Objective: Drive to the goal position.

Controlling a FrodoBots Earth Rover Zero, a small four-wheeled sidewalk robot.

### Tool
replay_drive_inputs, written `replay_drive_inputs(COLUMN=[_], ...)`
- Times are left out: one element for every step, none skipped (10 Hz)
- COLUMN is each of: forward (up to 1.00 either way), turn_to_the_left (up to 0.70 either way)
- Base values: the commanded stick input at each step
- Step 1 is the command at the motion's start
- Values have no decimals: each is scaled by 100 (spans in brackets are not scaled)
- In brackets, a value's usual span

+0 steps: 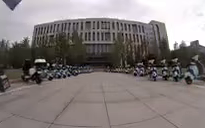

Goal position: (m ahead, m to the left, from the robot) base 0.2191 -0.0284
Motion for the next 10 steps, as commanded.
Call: replay_drive_inputs(forward=[70, 70, 70, 70, 70, 70, 70, 70, 70, 70], turn_to_the_left=[0, 0, 0, 0, 0, 0, 0, 0, 0, 0])
